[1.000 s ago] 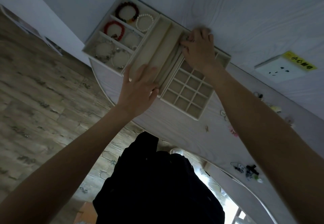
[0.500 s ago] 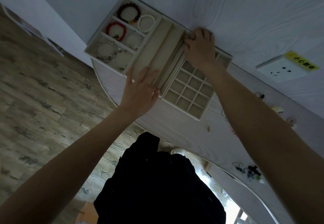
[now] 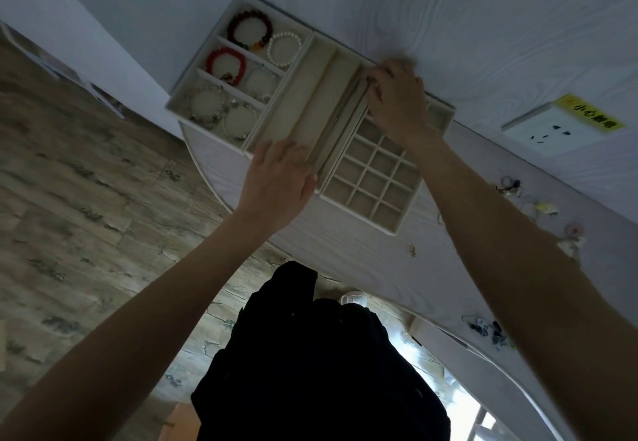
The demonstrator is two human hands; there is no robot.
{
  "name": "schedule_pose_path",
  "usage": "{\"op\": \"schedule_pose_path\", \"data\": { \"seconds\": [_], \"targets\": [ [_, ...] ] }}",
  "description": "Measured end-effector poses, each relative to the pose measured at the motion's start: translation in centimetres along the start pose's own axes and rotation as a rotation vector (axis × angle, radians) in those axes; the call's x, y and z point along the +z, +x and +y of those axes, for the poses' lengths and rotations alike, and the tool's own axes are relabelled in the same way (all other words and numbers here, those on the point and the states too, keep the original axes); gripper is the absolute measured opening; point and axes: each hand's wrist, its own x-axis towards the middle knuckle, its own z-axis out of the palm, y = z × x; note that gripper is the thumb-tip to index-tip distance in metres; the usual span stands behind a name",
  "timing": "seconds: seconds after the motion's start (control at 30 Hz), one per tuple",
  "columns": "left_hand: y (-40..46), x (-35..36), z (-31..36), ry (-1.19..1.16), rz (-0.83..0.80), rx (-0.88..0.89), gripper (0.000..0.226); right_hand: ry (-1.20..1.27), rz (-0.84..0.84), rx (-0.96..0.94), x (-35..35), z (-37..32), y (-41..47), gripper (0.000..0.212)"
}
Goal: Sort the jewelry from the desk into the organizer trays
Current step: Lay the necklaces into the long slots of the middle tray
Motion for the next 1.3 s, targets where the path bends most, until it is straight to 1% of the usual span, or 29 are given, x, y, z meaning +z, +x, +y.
{"op": "schedule_pose_path", "data": {
  "seconds": [0.1,0.17,0.23,0.3,0.33,0.4,0.43,0.5,0.53,0.57,0.6,0.63,0.7,0.77,0.83,0.9,0.97,1.0,1.07,1.2,1.23,1.3],
  "targets": [
    [0.2,-1.1,0.3,-0.144,0.142,0.008,0.022,0.206,0.097,0.008,-1.4,-0.4,-2.2,0.032],
    [0.3,-1.9,0.9,-0.226,0.254,-0.013,0.016,0.315,0.193,0.026,-3.1,-1.1,-4.3,0.029],
    [0.6,-2.6,2.0,-0.3,0.351,-0.04,0.016,0.363,0.31,0.087,-5.0,-1.5,-7.2,0.025],
    [1.1,-2.8,3.9,-0.393,0.394,-0.029,0.017,0.358,0.374,0.19,-6.6,-1.2,-11.0,0.024],
    [1.4,-2.8,5.5,-0.445,0.389,-0.003,0.017,0.347,0.4,0.241,-7.4,-0.6,-13.4,0.024],
    [2.0,-2.6,8.4,-0.538,0.329,0.052,0.017,0.331,0.424,0.333,-8.0,0.6,-17.9,0.026],
    [2.3,-2.2,10.1,-0.579,0.262,0.093,0.019,0.312,0.425,0.388,-8.1,1.4,-20.1,0.028],
    [3.0,-1.0,12.9,-0.603,0.036,0.176,0.027,0.257,0.382,0.496,-7.7,3.0,-24.0,0.034],
    [3.4,0.0,14.6,-0.594,-0.127,0.23,0.033,0.213,0.35,0.555,-7.6,4.2,-26.2,0.033],
    [3.9,0.9,16.1,-0.539,-0.284,0.279,0.037,0.166,0.323,0.589,-7.5,5.1,-28.0,0.03],
    [4.2,1.6,16.9,-0.449,-0.409,0.299,0.037,0.121,0.291,0.599,-7.1,5.8,-29.3,0.028],
    [4.5,2.7,19.0,-0.366,-0.484,0.33,0.035,0.074,0.271,0.624,-7.2,7.1,-31.2,0.029],
    [4.8,4.2,21.5,-0.317,-0.512,0.344,0.036,0.03,0.196,0.675,-7.2,8.9,-33.7,0.032],
    [5.2,5.3,23.2,-0.317,-0.472,0.359,0.038,0.05,0.111,0.711,-7.0,10.6,-35.0,0.034],
    [5.7,6.4,24.4,-0.269,-0.389,0.445,0.04,0.091,0.06,0.682,-6.8,12.3,-35.7,0.037],
    [6.0,7.2,25.7,-0.228,-0.313,0.561,0.038,0.091,0.065,0.624,-6.6,13.9,-36.0,0.034],
    [6.5,7.7,27.1,-0.199,-0.277,0.605,0.034,0.035,0.108,0.62,-6.9,14.9,-35.7,0.026],
    [6.9,7.9,27.8,-0.188,-0.274,0.593,0.031,-0.002,0.134,0.624,-7.2,15.3,-35.4,0.022],
    [7.9,8.4,29.1,-0.213,-0.271,0.512,0.026,-0.057,0.147,0.615,-7.7,16.1,-34.7,0.019],
    [10.0,9.1,31.0,-0.358,-0.234,0.245,0.017,-0.029,0.194,0.591,-8.4,18.6,-32.2,0.019],
    [10.5,9.4,31.1,-0.347,-0.248,0.216,0.014,-0.004,0.206,0.594,-8.5,19.2,-31.1,0.019],
    [11.2,9.8,31.1,-0.292,-0.317,0.212,0.012,0.021,0.185,0.611,-8.6,20.4,-28.9,0.023]
  ]
}}
